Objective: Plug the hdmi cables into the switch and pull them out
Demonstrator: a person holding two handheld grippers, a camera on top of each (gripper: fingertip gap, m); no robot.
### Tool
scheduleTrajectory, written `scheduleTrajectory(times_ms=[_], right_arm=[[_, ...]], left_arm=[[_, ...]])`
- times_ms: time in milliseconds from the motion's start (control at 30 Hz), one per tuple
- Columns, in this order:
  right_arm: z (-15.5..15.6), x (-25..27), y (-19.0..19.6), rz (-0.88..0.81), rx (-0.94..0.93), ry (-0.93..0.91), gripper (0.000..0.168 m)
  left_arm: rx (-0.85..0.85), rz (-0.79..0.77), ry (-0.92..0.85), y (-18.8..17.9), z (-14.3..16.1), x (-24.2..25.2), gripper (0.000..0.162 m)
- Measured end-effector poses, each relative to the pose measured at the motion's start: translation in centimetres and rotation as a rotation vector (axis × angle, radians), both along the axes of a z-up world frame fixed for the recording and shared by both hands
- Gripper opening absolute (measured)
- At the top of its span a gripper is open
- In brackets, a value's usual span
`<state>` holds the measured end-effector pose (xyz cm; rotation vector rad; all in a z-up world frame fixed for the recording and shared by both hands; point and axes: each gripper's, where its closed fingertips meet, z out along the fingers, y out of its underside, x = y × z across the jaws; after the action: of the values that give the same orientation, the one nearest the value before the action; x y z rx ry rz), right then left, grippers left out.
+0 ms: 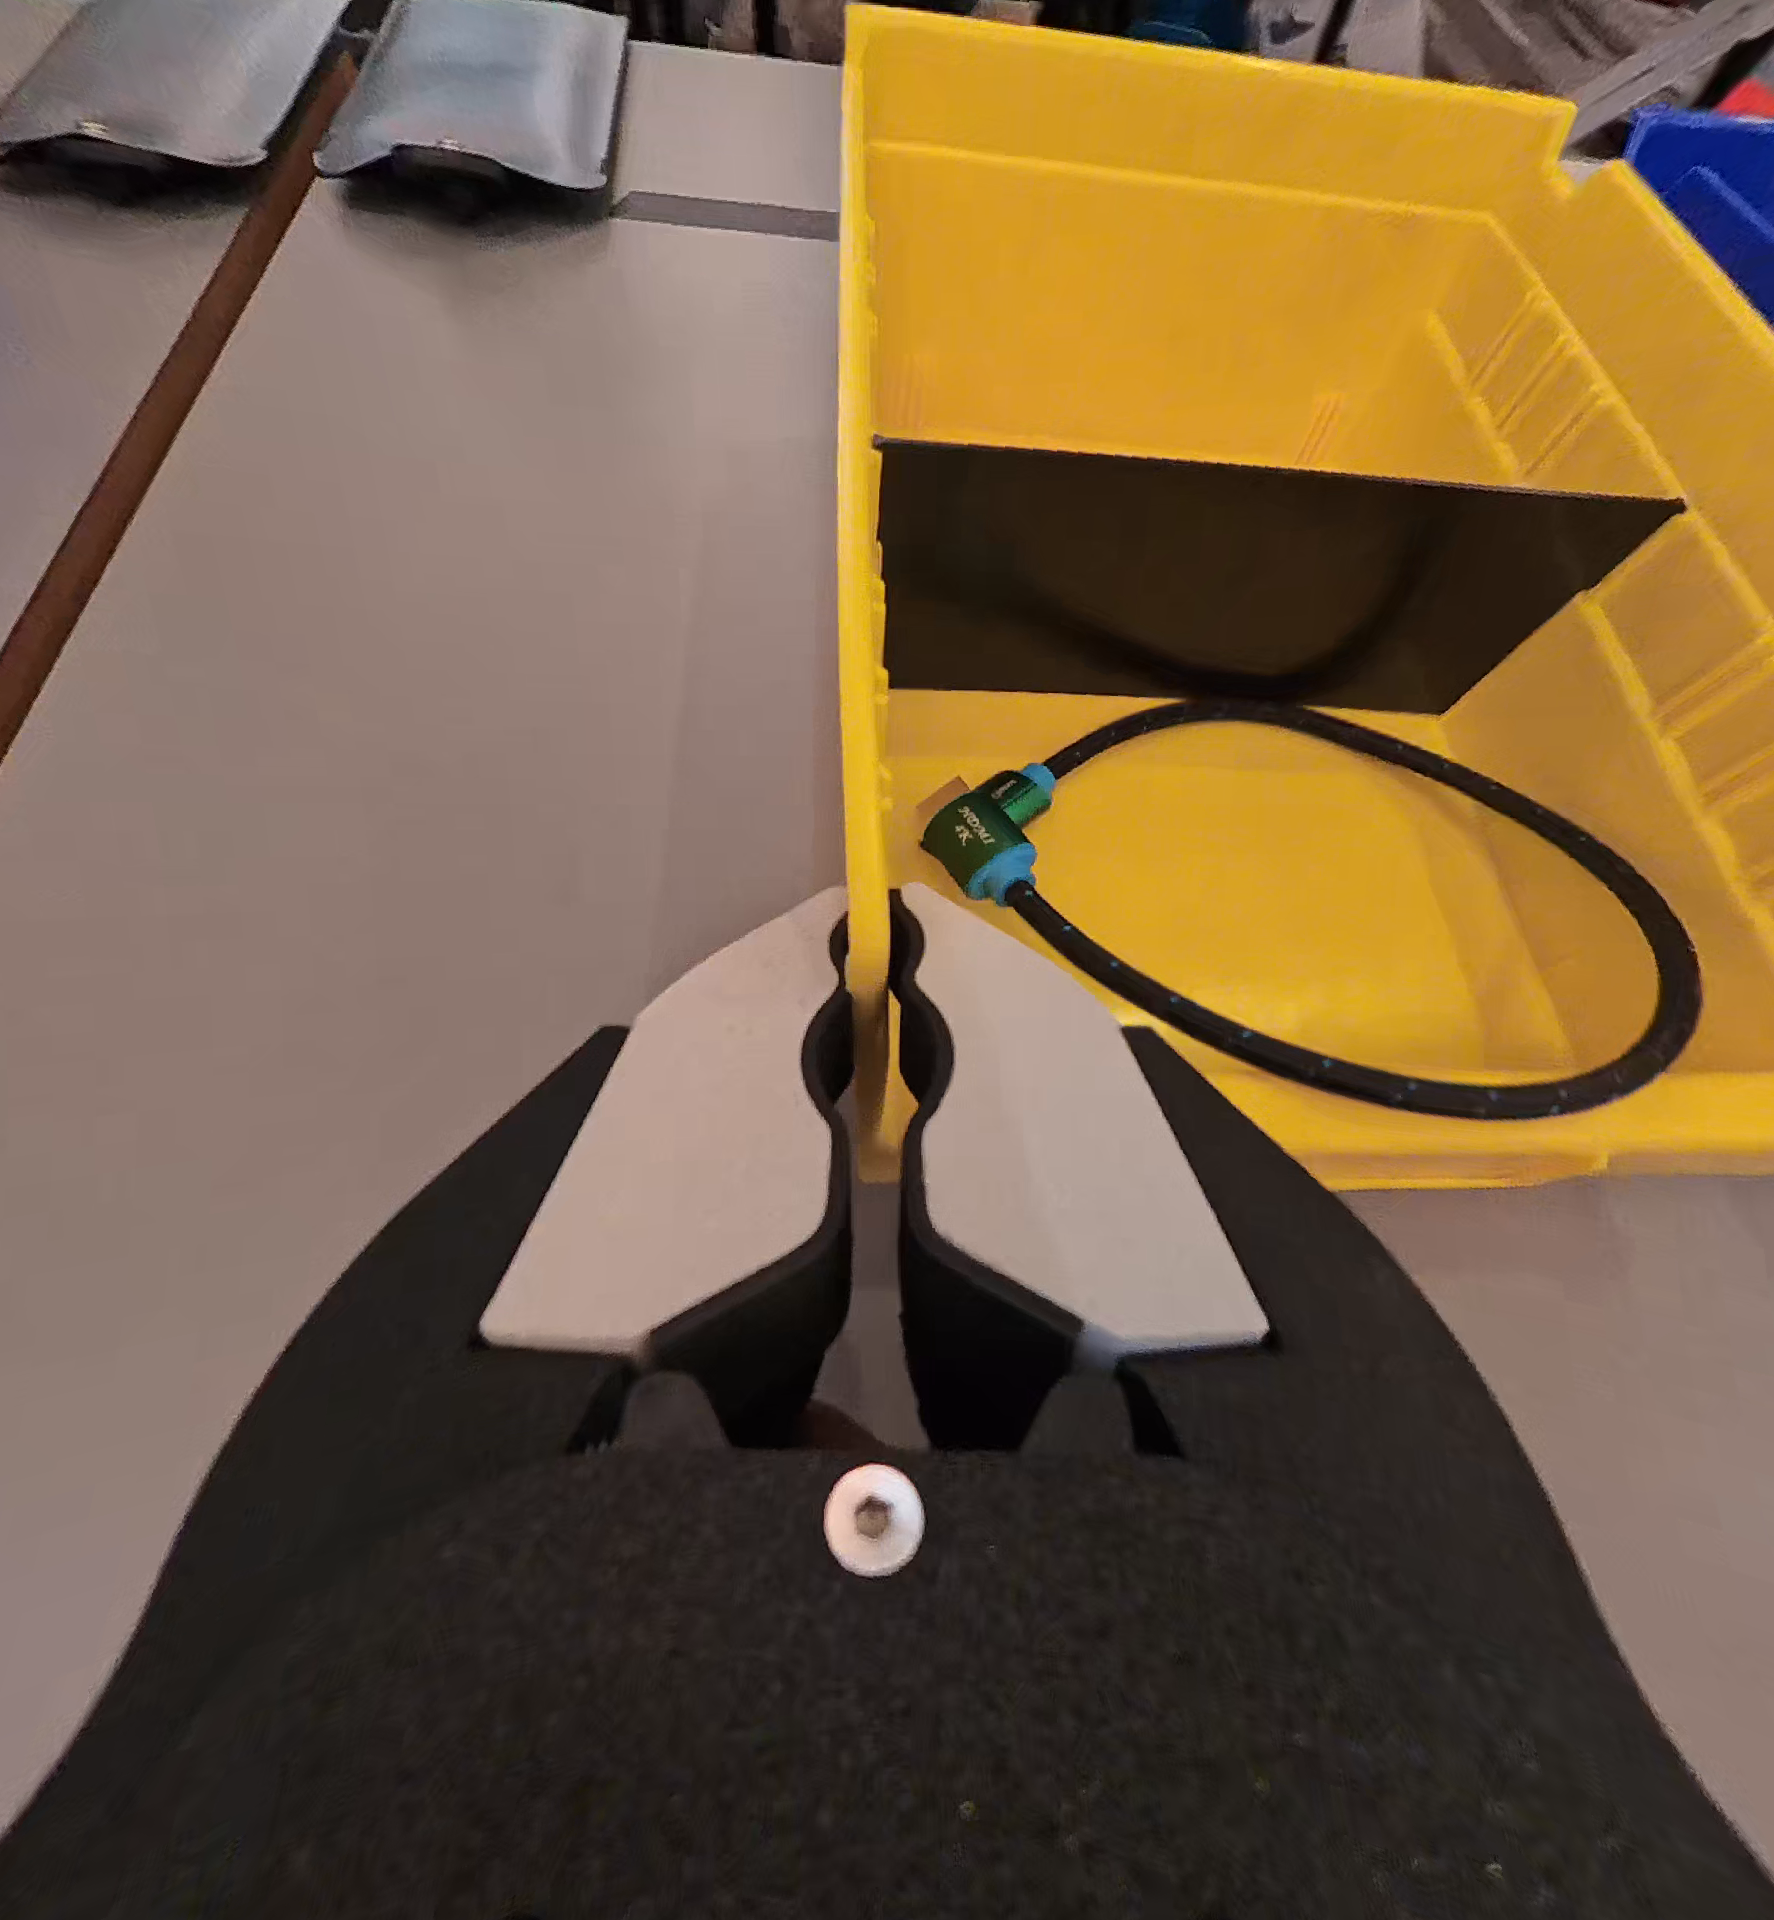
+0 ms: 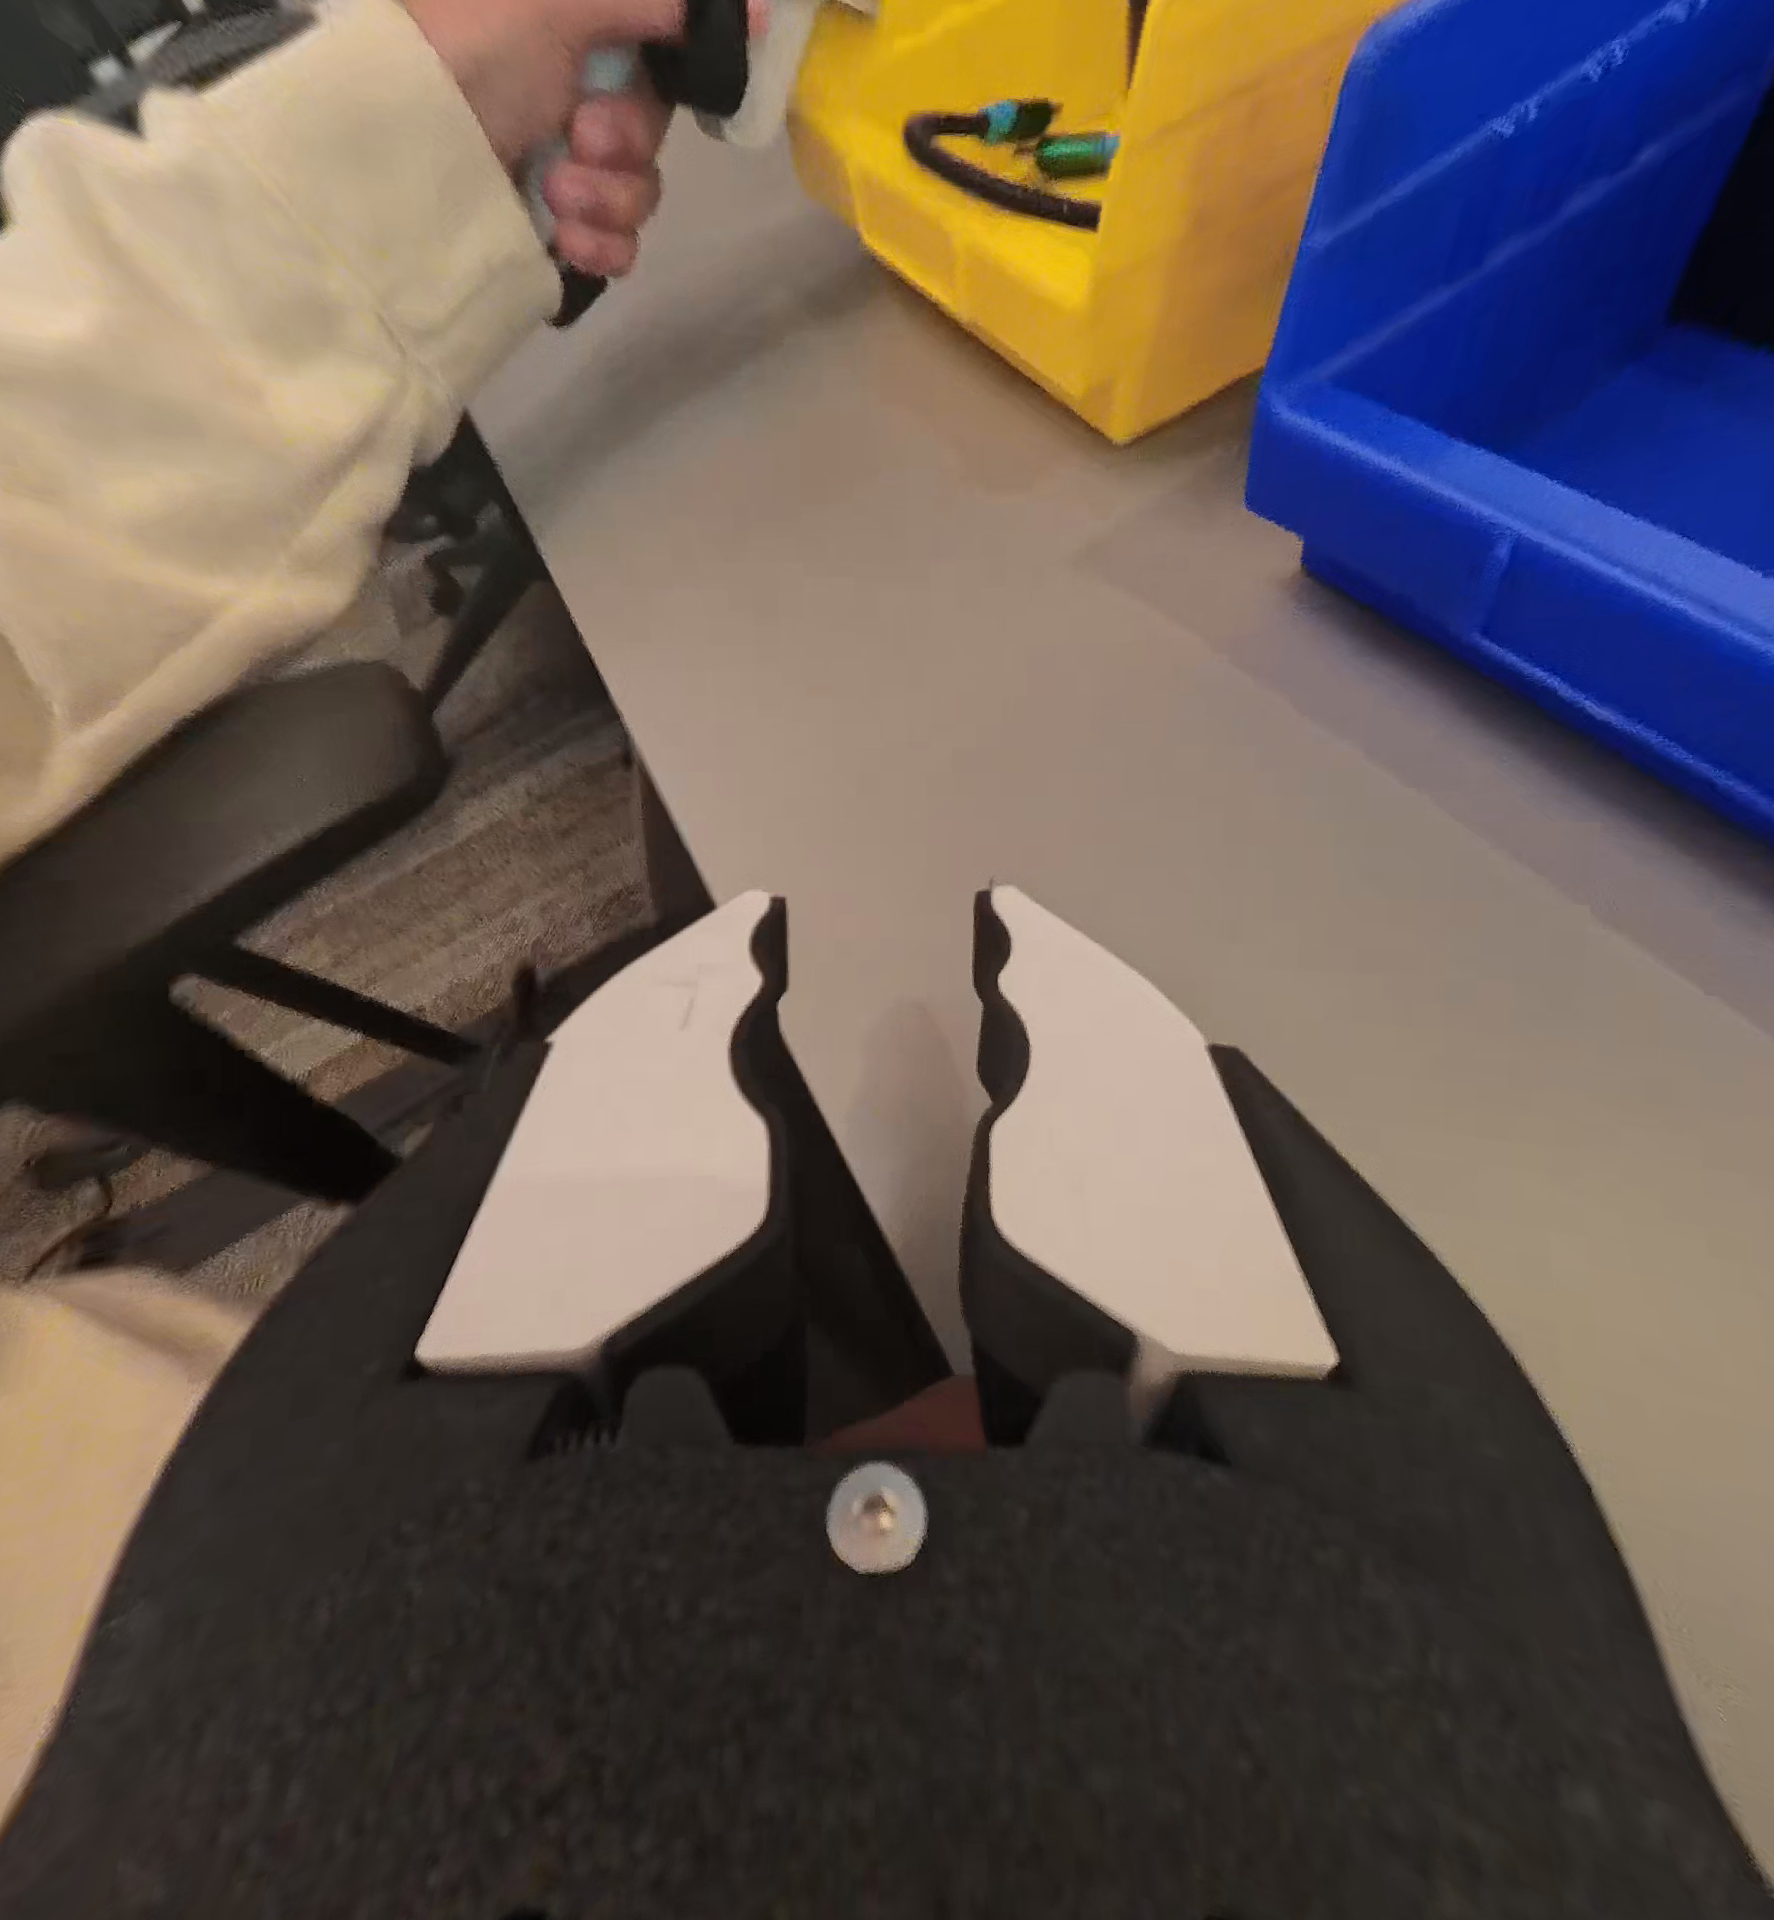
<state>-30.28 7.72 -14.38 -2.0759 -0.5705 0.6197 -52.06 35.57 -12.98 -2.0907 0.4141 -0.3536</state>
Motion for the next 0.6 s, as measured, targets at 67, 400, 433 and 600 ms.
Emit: scheduleTrajectory(times_ms=[67,400,433,600], right_arm=[[0.7,-1.3,2.2,-0.050,0.047,-0.008,0.034],[-0.6,-5.1,12.5,-0.429,-0.010,-0.158,0.054],[-0.7,-6.5,12.6,-0.384,-0.035,-0.101,0.059],[0.9,-7.0,12.9,-0.340,0.003,0.069,0.014]], left_arm=[[0.004,0.034,0.031,-2.2,0.0,0.1,0.003],[0.025,0.181,0.041,-15.1,0.0,-1.2,0.004],[0.034,0.180,0.043,-16.0,0.0,-1.2,0.005],[0.084,0.275,0.036,-18.4,0.4,-3.4,0.006]])
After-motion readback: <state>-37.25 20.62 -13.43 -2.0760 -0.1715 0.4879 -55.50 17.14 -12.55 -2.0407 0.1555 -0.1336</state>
